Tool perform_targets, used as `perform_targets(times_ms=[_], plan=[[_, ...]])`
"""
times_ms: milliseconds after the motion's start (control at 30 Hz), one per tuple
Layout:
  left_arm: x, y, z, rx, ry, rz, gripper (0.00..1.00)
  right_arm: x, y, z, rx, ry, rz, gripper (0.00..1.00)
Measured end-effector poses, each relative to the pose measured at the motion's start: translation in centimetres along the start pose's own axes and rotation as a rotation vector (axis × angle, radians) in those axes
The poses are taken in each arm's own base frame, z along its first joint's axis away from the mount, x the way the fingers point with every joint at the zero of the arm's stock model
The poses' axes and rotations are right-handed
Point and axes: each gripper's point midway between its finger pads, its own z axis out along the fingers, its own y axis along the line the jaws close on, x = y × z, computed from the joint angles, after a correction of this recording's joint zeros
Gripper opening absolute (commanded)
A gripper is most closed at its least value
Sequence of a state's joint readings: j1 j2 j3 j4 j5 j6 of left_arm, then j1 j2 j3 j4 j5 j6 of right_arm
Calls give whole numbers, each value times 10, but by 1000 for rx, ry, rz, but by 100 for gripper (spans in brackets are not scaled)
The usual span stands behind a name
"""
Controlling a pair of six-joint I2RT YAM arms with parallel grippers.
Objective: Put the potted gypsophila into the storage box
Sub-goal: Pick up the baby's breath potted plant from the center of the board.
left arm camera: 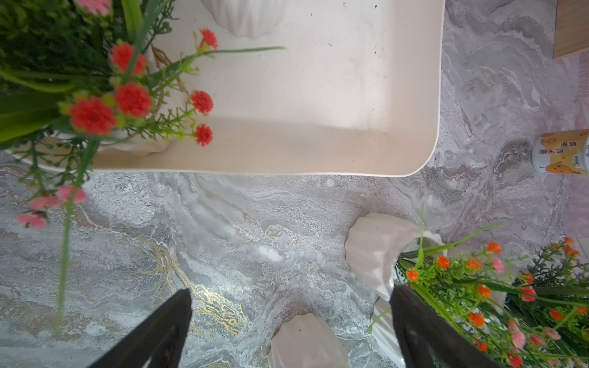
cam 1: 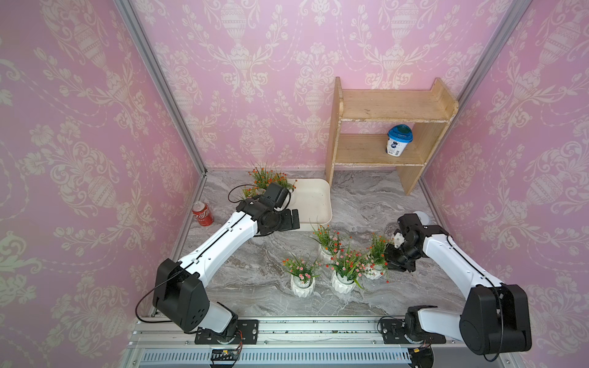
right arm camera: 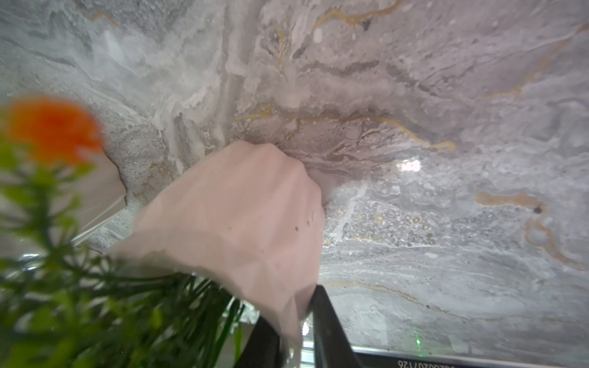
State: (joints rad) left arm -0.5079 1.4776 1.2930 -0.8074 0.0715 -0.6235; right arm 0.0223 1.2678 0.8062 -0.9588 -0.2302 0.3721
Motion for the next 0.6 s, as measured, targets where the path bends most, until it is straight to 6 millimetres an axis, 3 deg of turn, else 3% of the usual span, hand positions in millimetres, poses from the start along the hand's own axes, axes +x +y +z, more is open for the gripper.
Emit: perform_targets(times_ms=[233, 433, 600], plan=[[0, 0, 2, 0, 0, 0, 99, 0, -6, -3, 34, -15, 1, 0], [0, 2, 3, -8, -1, 0, 99, 0, -7, -8, 46, -14, 2, 0], [-4, 8, 2, -21, -12, -15, 99, -8, -2, -24, 48, -40, -11, 0]])
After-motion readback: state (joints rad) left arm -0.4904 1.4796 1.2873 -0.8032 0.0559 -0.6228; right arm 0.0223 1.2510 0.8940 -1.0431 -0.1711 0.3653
